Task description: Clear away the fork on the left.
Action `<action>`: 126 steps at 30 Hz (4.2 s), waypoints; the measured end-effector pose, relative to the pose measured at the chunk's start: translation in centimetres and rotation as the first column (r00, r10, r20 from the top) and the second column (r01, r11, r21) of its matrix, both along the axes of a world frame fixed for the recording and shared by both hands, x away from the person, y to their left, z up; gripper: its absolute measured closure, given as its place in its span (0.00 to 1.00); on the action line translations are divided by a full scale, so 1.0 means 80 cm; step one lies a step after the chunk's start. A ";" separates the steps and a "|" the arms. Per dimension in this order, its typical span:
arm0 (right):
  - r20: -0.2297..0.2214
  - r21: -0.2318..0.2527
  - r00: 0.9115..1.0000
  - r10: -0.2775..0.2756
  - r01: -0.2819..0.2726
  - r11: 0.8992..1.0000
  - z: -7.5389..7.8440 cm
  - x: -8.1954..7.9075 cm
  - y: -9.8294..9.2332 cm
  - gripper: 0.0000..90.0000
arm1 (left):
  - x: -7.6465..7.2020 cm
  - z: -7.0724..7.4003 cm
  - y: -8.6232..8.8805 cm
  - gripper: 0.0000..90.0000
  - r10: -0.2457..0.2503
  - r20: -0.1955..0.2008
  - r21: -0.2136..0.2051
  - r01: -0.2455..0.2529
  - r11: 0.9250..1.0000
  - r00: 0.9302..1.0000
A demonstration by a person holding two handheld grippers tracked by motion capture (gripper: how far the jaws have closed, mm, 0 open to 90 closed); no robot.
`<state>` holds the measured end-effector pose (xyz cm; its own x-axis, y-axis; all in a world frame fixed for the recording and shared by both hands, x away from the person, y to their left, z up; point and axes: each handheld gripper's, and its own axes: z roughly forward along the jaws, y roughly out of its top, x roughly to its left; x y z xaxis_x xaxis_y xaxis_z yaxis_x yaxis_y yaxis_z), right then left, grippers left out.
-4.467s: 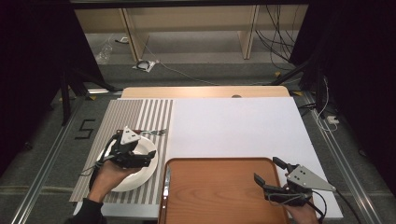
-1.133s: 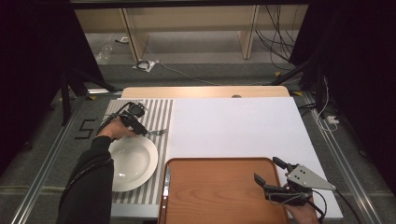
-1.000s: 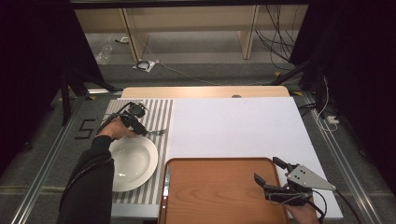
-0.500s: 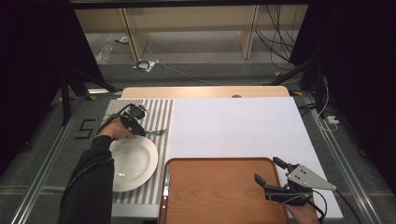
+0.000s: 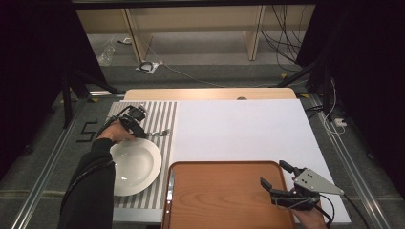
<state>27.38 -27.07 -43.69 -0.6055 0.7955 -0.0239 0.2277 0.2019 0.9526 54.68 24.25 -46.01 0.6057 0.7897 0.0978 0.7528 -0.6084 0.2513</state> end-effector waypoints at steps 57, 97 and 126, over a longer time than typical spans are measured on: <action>-0.004 -0.005 1.000 0.002 -0.002 1.000 0.000 0.000 0.002 0.18 | -0.005 0.023 0.008 0.86 -0.040 0.145 0.041 0.034 0.999 0.989; -0.004 -0.010 1.000 -0.002 0.002 1.000 0.000 -0.001 0.003 0.18 | -0.073 0.083 -0.009 0.86 -0.002 0.169 -0.044 0.009 0.999 0.986; -0.001 -0.013 1.000 -0.001 0.001 1.000 0.000 -0.002 0.003 0.18 | -0.166 0.096 -0.107 0.86 -0.176 0.224 -0.134 0.209 0.969 0.959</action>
<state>27.25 -26.80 -43.68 -0.6049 0.7956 -0.0339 0.2285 0.2143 0.9497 41.42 15.67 -38.30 0.7264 0.6759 0.1246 0.5460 -0.6776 0.4927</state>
